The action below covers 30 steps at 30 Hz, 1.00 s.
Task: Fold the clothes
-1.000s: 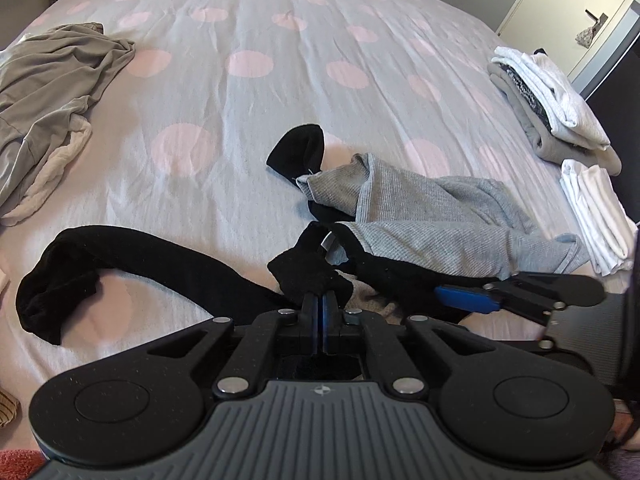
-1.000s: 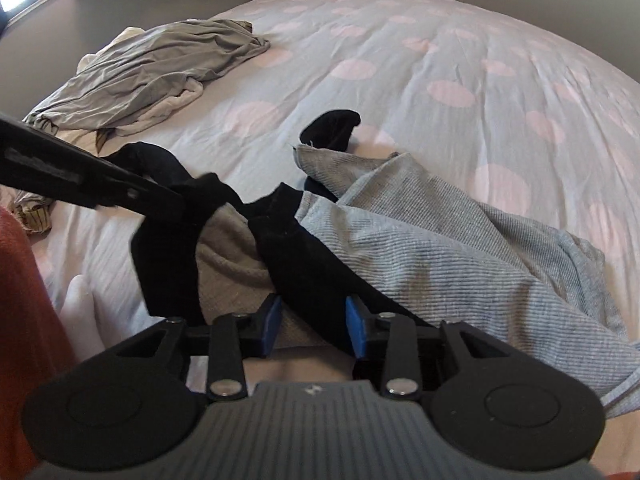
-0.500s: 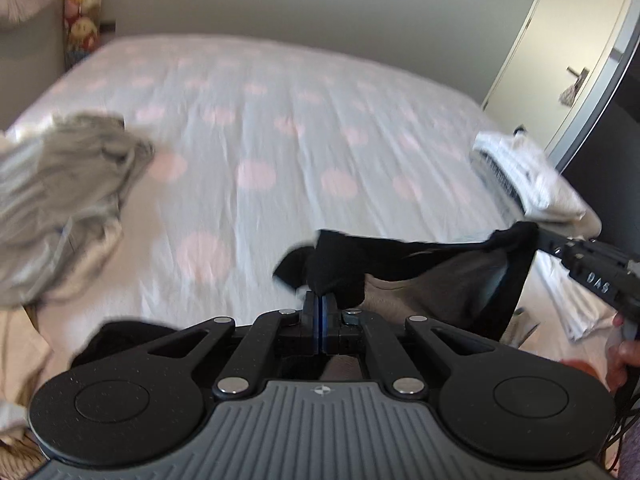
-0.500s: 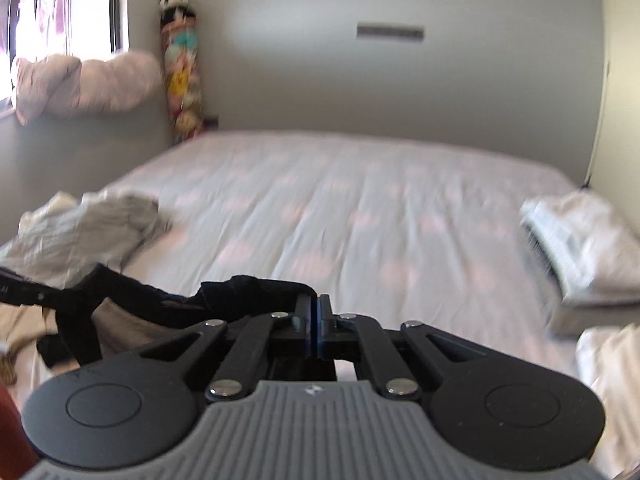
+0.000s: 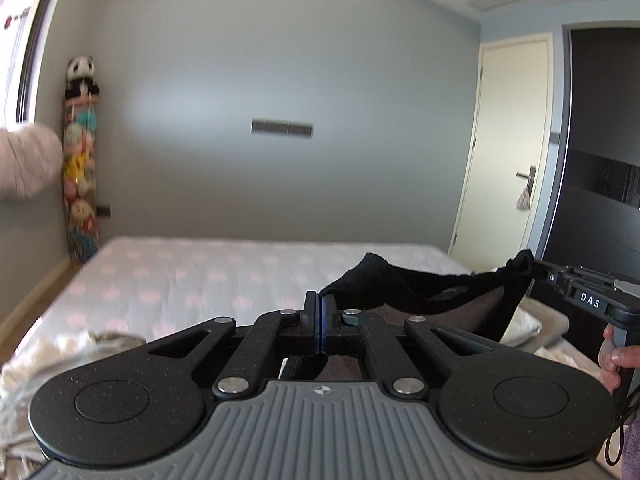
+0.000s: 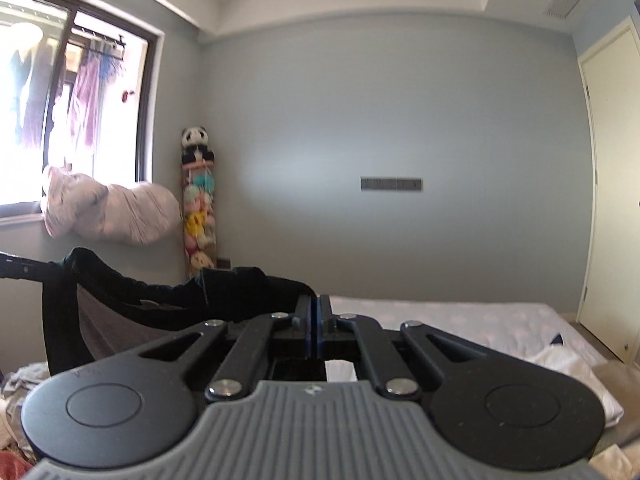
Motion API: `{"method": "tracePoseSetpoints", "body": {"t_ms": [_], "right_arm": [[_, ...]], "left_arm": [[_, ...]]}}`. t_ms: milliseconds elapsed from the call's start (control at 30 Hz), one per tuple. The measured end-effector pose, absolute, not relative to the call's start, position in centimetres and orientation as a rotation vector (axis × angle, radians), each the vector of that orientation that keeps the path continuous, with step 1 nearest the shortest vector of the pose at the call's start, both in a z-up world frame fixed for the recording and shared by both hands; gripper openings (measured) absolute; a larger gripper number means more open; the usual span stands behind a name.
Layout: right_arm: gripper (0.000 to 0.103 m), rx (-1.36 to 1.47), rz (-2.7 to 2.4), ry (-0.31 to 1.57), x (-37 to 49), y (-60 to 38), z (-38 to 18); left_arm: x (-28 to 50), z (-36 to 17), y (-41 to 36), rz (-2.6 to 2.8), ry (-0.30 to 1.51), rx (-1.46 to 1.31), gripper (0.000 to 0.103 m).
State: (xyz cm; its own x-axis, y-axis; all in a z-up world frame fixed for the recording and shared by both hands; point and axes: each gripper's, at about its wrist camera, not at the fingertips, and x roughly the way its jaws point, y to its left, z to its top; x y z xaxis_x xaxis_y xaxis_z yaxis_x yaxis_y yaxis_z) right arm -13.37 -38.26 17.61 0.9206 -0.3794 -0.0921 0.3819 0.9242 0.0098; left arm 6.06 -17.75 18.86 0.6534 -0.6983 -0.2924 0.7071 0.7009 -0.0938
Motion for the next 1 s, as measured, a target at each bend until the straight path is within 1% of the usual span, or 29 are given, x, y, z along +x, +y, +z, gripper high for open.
{"method": "tracePoseSetpoints", "body": {"t_ms": [100, 167, 267, 333, 467, 600, 733, 1000], "right_arm": [[0.003, 0.029, -0.377, 0.052, -13.7, -38.2, 18.4], [0.003, 0.032, -0.371, 0.073, -13.1, -38.6, 17.9], [0.003, 0.061, -0.353, 0.171, -11.1, -39.9, 15.6], [0.004, 0.095, -0.343, 0.264, -9.2, -41.1, 12.9], [0.004, 0.169, -0.349, 0.45, -5.7, -43.4, 5.6], [0.004, 0.241, -0.373, 0.574, -2.9, -46.0, -1.0], [0.004, 0.275, -0.399, 0.615, -0.4, -48.6, -5.3], [0.004, 0.293, -0.416, 0.638, 4.9, -51.8, -11.3]], "left_arm": [[5.3, 20.0, -17.7, -0.798, 0.26, 0.01, 0.0], [5.4, 19.9, -18.3, -0.798, 0.25, 0.023, 0.0], [7.1, 17.9, -19.8, -0.784, 0.332, 0.054, 0.0], [9.0, 15.3, -20.8, -0.767, 0.43, 0.079, 0.0], [13.1, 7.9, -22.9, -0.738, 0.647, 0.13, 0.0], [16.8, 1.1, -24.6, -0.717, 0.796, 0.143, 0.0], [20.0, -4.2, -25.1, -0.693, 0.848, 0.122, 0.0], [24.8, -9.9, -28.0, -0.673, 0.867, 0.074, 0.0]]}}
